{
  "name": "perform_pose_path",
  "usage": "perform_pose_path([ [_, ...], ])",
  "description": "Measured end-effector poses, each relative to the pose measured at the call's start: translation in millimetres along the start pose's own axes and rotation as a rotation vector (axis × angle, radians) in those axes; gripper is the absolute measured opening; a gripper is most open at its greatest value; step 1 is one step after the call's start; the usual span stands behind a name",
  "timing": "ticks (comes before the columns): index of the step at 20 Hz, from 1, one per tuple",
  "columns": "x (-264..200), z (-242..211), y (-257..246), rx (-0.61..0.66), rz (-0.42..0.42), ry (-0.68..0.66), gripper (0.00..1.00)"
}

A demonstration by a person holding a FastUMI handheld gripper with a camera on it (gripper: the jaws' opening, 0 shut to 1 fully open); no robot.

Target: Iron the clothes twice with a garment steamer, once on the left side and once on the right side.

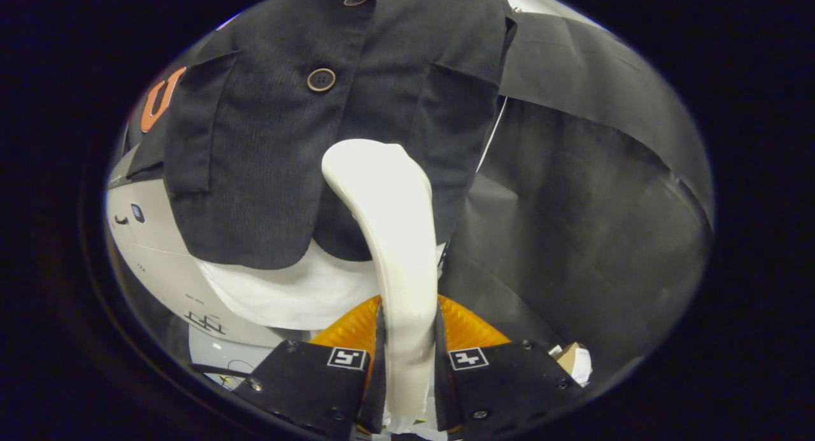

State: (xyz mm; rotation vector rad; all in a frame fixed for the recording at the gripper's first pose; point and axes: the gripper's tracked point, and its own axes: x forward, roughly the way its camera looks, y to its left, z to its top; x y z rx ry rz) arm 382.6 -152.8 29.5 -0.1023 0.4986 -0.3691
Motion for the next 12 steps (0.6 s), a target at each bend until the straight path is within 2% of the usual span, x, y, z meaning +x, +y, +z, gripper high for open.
perform_pose_path([
  [12, -1, 2, -24, 0.038, 0.221, -0.014, 0.34],
])
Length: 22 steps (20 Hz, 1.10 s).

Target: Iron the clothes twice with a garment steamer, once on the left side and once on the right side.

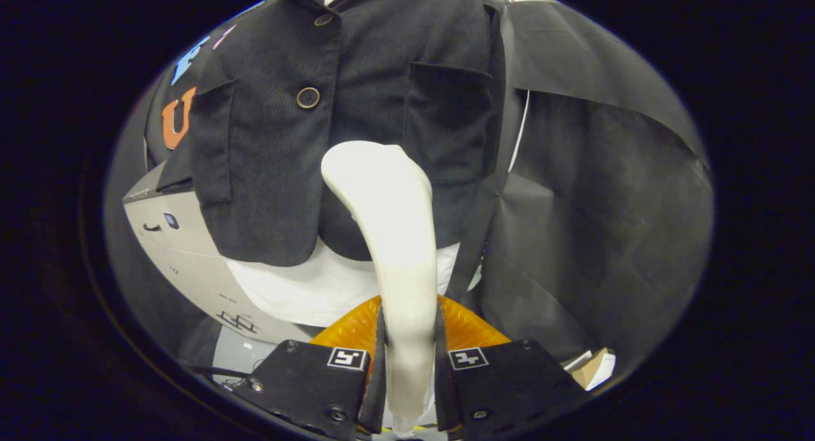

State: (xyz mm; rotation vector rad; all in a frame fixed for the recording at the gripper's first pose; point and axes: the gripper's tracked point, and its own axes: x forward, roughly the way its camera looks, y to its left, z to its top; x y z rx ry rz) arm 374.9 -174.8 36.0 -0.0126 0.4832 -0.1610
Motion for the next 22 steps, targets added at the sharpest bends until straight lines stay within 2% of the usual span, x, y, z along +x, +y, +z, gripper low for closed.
perform_pose_path([
  [5, -4, -1, -2, 0.008, 0.028, -0.022, 0.34],
  [9, -36, 1, -6, 0.029, 0.034, -0.053, 0.34],
  [13, -93, 1, 5, 0.011, 0.018, -0.106, 0.34],
  [22, -253, -19, 85, 0.028, 0.052, -0.255, 0.34],
])
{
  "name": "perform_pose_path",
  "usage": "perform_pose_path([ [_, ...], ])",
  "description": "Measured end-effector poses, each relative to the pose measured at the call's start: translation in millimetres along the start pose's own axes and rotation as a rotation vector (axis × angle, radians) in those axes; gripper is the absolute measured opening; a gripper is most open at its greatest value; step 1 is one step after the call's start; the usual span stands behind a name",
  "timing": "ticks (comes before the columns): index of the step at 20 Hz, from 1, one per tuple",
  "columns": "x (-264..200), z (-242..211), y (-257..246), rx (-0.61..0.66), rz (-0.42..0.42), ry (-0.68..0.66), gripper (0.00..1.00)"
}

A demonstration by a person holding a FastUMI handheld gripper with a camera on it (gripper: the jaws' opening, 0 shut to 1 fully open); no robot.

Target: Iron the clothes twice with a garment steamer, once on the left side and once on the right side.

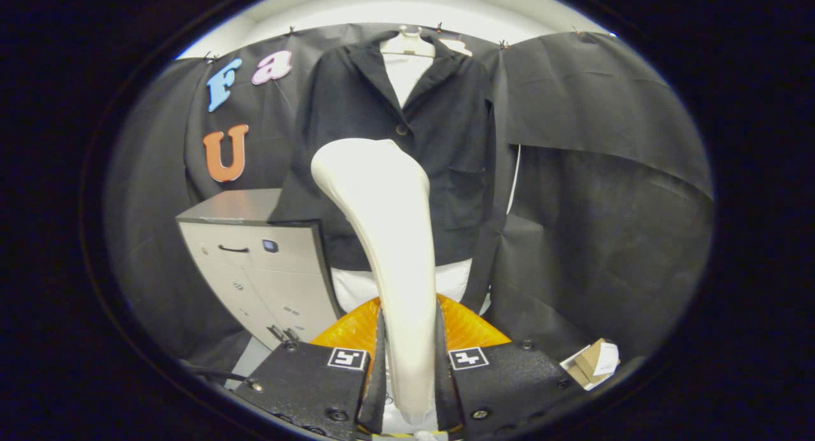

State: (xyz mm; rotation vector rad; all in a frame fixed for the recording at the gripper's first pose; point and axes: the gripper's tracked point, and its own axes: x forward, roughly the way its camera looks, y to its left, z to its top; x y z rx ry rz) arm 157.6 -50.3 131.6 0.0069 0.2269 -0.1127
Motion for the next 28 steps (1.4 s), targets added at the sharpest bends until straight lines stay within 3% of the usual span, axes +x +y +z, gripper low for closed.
perform_pose_path([
  [12, -116, -16, 62, 0.021, 0.059, -0.044, 0.34],
  [20, -153, -34, 73, 0.013, 0.109, -0.035, 0.34],
  [28, -161, -32, 77, -0.002, 0.120, -0.054, 0.34],
])
